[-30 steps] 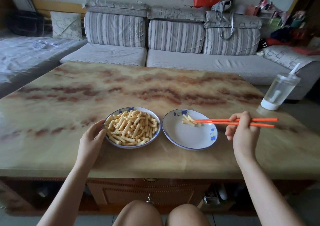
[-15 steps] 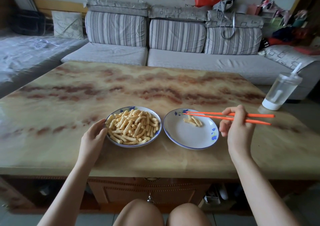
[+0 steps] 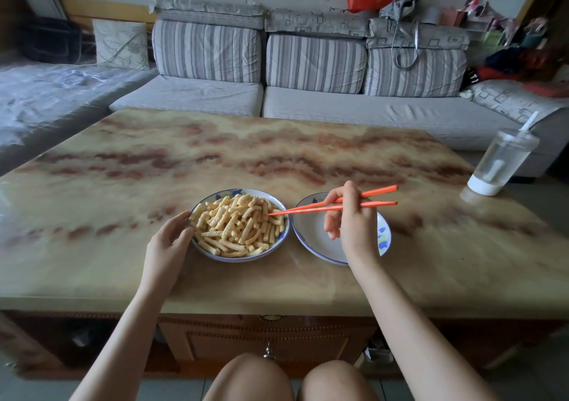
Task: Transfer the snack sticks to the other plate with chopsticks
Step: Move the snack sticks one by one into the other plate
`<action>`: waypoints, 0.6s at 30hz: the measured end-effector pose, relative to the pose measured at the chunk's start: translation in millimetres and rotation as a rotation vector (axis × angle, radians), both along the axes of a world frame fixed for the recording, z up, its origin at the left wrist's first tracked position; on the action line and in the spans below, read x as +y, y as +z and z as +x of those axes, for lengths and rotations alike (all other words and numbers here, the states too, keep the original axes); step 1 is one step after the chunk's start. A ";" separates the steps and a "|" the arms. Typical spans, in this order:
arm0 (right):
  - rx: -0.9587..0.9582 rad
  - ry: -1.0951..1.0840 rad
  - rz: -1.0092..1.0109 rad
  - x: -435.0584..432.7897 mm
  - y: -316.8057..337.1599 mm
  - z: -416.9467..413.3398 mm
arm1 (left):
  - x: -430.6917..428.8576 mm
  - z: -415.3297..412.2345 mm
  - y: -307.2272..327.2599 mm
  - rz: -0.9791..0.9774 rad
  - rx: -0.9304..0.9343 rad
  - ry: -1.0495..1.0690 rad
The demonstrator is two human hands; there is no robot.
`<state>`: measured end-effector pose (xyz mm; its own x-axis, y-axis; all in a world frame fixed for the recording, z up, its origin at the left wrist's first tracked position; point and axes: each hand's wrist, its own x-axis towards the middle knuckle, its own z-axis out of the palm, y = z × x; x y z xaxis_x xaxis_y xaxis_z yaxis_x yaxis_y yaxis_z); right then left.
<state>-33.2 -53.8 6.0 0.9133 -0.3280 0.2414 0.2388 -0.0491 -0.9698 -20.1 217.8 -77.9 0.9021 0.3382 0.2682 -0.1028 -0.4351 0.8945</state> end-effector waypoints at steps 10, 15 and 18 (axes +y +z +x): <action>0.036 -0.064 0.086 1.0 -6.0 2.7 | -1.7 -1.2 1.9 -0.014 0.003 0.006; -0.032 -0.092 0.134 -10.5 1.3 -4.1 | -1.3 -0.6 0.8 -0.028 0.002 0.005; -0.075 -0.115 0.132 -21.4 8.7 -8.7 | -0.4 0.4 0.0 -0.021 0.000 0.008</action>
<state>-41.9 -75.2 14.7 0.8493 -0.4622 0.2551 0.3106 0.0467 -0.9494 -19.7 217.4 -77.9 0.8992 0.3515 0.2605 -0.0988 -0.4168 0.9036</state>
